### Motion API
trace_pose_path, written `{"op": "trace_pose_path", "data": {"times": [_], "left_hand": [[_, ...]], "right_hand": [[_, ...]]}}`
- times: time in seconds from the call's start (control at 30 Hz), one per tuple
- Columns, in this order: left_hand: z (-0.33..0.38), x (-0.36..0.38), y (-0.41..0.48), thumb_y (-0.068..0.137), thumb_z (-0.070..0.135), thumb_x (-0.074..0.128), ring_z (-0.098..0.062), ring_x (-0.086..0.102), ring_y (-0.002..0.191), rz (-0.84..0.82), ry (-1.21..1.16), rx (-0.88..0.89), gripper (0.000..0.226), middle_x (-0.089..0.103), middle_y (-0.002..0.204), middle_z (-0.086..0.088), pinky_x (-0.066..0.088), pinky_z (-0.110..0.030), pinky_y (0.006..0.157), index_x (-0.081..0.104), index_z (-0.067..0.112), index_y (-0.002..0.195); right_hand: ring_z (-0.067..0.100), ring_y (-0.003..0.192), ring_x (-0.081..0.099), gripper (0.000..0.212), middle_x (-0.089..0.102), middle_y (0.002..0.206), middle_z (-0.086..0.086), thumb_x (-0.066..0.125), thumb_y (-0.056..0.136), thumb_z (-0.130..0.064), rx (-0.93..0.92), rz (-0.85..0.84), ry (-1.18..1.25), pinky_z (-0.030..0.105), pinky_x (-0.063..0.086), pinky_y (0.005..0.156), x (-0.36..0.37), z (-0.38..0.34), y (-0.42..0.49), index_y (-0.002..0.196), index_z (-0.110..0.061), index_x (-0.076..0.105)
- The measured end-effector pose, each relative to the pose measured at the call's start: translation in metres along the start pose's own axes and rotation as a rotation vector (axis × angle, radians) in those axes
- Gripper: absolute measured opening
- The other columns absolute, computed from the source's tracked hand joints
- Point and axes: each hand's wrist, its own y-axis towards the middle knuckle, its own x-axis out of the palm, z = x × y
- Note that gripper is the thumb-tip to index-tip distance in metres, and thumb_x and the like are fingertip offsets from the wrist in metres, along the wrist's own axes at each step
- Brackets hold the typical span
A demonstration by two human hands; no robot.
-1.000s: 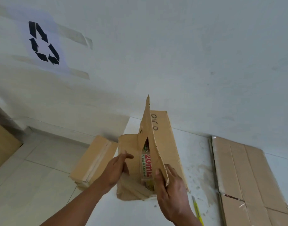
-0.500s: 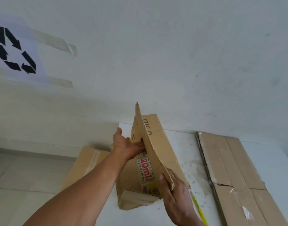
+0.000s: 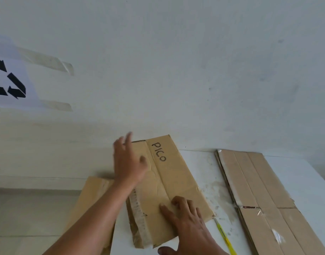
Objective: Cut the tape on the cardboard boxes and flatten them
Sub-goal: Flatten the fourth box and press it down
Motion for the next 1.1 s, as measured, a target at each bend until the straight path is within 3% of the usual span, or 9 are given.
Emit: {"op": "trace_pose_path", "data": {"times": [0.07,0.17,0.27,0.37,0.47,0.63,0.9,1.0,1.1], "left_hand": [[0.023,0.012,-0.029,0.092,0.025,0.067,-0.016,0.041,0.136,-0.214,-0.108,0.189,0.073,0.04,0.15,-0.002,0.038,-0.032,0.11,0.028,0.025,0.155],[0.047,0.035,-0.057,0.1,0.046,0.052,-0.015,0.051,0.129,-0.592,-0.236,0.066,0.078,0.051,0.145,-0.003,0.041,-0.035,0.112,0.003,0.033,0.16],[0.059,0.048,-0.06,0.103,0.047,0.046,-0.019,0.052,0.131,-0.542,-0.18,-0.067,0.08,0.053,0.147,-0.007,0.039,-0.035,0.112,-0.007,0.029,0.16],[0.069,0.052,-0.061,0.104,0.045,0.043,-0.016,0.055,0.122,-0.555,-0.136,-0.103,0.078,0.056,0.136,-0.002,0.042,-0.031,0.107,-0.01,0.029,0.159],[0.078,0.057,-0.064,0.104,0.047,0.041,-0.019,0.04,0.141,-0.552,-0.018,-0.135,0.075,0.036,0.159,-0.002,0.033,-0.037,0.116,-0.003,0.027,0.161],[0.096,0.065,-0.073,0.104,0.051,0.039,-0.022,0.033,0.145,-0.524,0.148,-0.149,0.067,0.032,0.16,-0.003,0.03,-0.036,0.117,0.012,0.026,0.16],[0.125,0.068,-0.08,0.079,0.091,0.034,-0.011,0.049,0.133,-0.556,-0.197,-0.319,0.084,0.047,0.142,0.015,0.037,-0.034,0.112,0.049,0.037,0.142],[0.139,0.065,-0.082,0.081,0.087,0.04,0.009,0.059,0.109,-0.465,-0.401,-0.342,0.073,0.067,0.115,0.024,0.044,-0.02,0.096,0.064,0.032,0.123],[0.134,0.065,-0.083,0.097,0.055,0.055,0.0,0.068,0.106,-0.357,-0.461,-0.44,0.036,0.074,0.113,0.017,0.048,-0.031,0.1,0.069,0.031,0.12]], "right_hand": [[0.014,0.13,0.022,0.082,0.02,0.142,-0.006,0.054,0.074,-0.066,-0.051,0.058,0.11,0.029,0.029,0.104,-0.002,0.006,0.0,0.149,-0.047,0.025],[-0.001,0.115,0.047,0.058,0.049,0.129,-0.017,0.058,0.069,-0.035,-0.051,0.08,0.524,0.014,0.041,0.094,-0.02,0.022,0.002,0.127,-0.035,0.061],[-0.002,0.087,0.066,0.035,0.073,0.095,-0.018,0.056,0.072,-0.019,0.192,0.237,0.853,0.021,0.052,0.08,-0.035,0.05,0.008,0.099,-0.031,0.074],[-0.003,0.089,0.064,0.023,0.072,0.093,-0.018,0.06,0.089,-0.013,0.435,0.452,0.939,0.019,0.047,0.075,-0.038,0.089,0.027,0.097,-0.031,0.072],[0.005,0.098,0.059,0.021,0.065,0.111,-0.01,0.053,0.098,-0.024,0.577,0.259,1.08,0.023,0.044,0.08,-0.023,0.123,0.051,0.115,-0.025,0.063],[0.027,0.115,0.059,0.067,0.062,0.129,0.009,0.058,0.083,-0.058,0.725,-0.165,1.302,0.048,0.044,0.106,0.024,0.175,0.07,0.133,-0.013,0.057],[0.03,0.103,0.068,0.04,0.074,0.105,0.008,0.054,0.095,-0.049,0.099,0.032,1.302,0.055,0.051,0.095,-0.091,0.2,0.036,0.104,-0.013,0.072],[0.011,0.119,0.061,0.04,0.069,0.124,-0.004,0.041,0.103,-0.046,-0.189,-0.065,1.249,0.035,0.047,0.101,-0.1,0.159,0.038,0.12,-0.026,0.07],[0.011,0.117,0.061,0.036,0.067,0.122,-0.006,0.05,0.091,-0.047,-0.14,-0.033,1.31,0.037,0.046,0.104,-0.072,0.139,0.061,0.113,-0.029,0.072]]}}
